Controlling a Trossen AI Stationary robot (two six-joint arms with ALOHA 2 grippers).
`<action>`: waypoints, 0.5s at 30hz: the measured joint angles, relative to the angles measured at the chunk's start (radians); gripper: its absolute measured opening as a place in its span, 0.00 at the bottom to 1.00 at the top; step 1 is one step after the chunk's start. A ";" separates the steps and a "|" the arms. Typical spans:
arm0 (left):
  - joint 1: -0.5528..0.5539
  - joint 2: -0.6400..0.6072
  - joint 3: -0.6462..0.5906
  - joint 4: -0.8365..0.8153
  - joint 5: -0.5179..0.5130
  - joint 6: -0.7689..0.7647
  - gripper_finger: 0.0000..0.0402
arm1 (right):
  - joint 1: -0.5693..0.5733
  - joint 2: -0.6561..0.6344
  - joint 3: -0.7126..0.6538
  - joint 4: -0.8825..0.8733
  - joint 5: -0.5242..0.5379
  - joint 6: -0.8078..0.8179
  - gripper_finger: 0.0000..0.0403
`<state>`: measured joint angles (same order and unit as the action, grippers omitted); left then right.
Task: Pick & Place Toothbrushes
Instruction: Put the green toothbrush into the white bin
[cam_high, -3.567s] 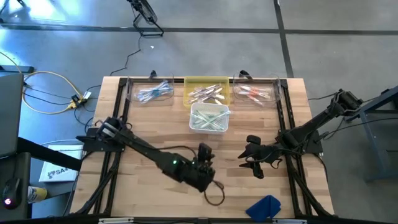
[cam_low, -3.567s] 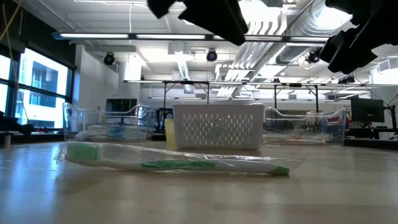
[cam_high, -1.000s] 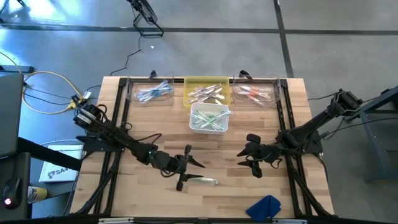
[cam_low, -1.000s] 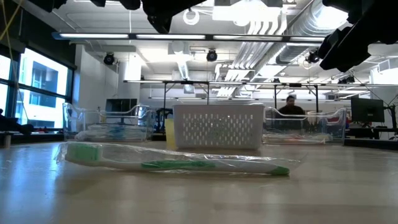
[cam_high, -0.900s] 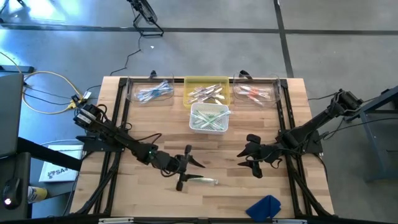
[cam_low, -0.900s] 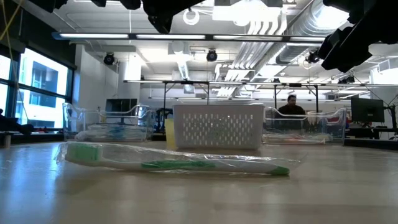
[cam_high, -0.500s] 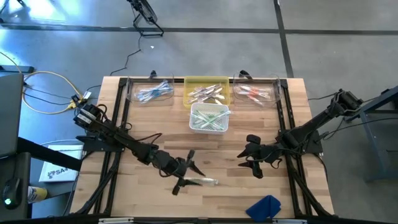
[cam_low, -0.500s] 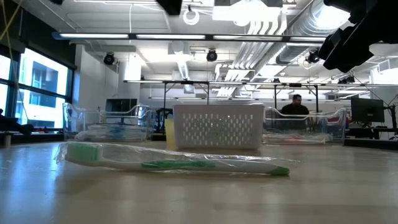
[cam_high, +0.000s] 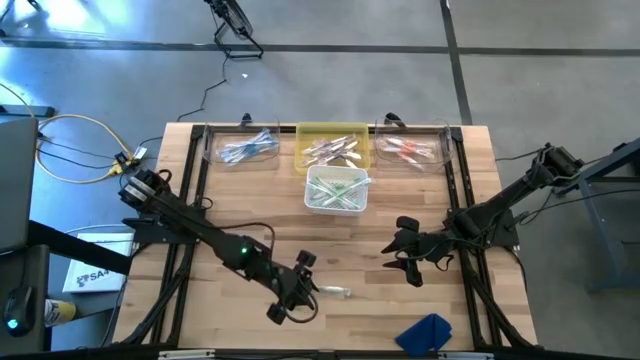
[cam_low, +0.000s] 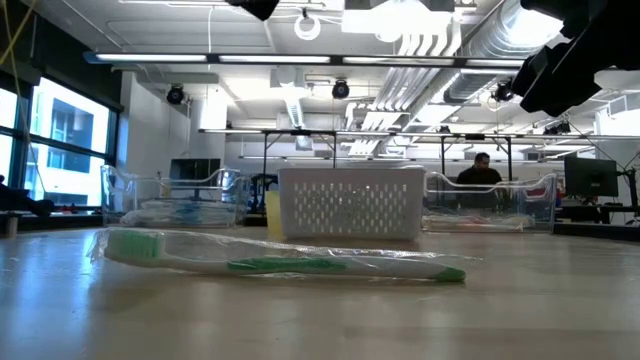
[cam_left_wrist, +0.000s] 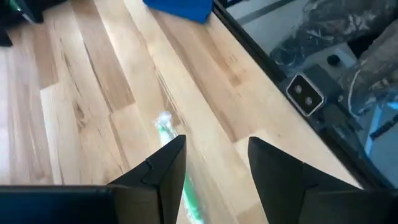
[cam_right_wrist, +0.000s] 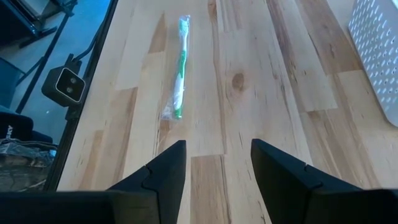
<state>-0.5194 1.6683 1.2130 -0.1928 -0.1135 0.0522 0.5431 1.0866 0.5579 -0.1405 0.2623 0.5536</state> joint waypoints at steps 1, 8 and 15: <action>0.000 0.000 0.002 -0.002 -0.001 -0.011 0.42 | 0.000 0.000 0.000 0.000 0.000 0.000 0.43; 0.002 0.017 0.003 -0.086 -0.035 -0.082 0.42 | 0.000 0.000 0.000 0.001 0.004 0.000 0.43; 0.002 0.116 0.001 -0.085 -0.026 -0.096 0.42 | 0.000 0.000 0.000 0.000 0.004 0.003 0.43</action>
<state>-0.5171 1.7848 1.2139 -0.2780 -0.1392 -0.0440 0.5431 1.0866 0.5579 -0.1402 0.2665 0.5568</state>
